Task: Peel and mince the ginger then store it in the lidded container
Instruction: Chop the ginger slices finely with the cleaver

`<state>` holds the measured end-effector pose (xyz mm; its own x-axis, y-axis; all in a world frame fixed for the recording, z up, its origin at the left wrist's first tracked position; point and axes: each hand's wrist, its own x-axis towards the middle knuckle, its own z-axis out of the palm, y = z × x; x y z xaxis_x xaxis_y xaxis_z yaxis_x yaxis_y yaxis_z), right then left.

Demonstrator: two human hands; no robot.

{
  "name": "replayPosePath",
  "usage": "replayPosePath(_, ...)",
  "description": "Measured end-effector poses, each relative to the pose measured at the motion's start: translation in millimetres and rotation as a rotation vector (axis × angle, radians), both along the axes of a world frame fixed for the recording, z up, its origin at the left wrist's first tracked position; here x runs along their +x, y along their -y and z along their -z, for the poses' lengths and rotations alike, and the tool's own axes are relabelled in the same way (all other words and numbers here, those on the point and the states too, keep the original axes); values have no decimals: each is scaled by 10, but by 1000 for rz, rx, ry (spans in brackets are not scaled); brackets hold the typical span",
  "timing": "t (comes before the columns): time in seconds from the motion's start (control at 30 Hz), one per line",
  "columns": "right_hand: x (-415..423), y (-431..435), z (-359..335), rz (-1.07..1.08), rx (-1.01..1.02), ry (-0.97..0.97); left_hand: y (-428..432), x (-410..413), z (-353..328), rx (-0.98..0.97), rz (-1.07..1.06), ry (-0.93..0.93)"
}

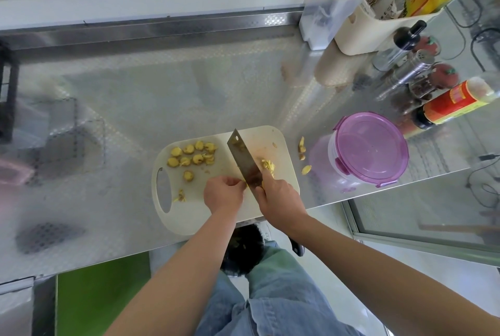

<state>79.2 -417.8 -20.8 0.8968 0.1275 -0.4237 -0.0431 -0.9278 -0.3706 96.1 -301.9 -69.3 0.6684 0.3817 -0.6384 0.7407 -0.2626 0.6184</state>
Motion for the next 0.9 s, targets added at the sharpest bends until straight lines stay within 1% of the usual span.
replayPosePath(0.23,22,-1,-20,2,-26,-24,14,-6,-18,32,27,20)
replayPosePath(0.6,23,-125,59,18,-94,-67,15,-8,-17,17,18,28)
replayPosePath(0.73,1,-146,136,19,-87,-54,6,-13,-40,35,38,35)
replayPosePath(0.9,100,-129,155,73,1,-5,30,-31,-32,45,25,35)
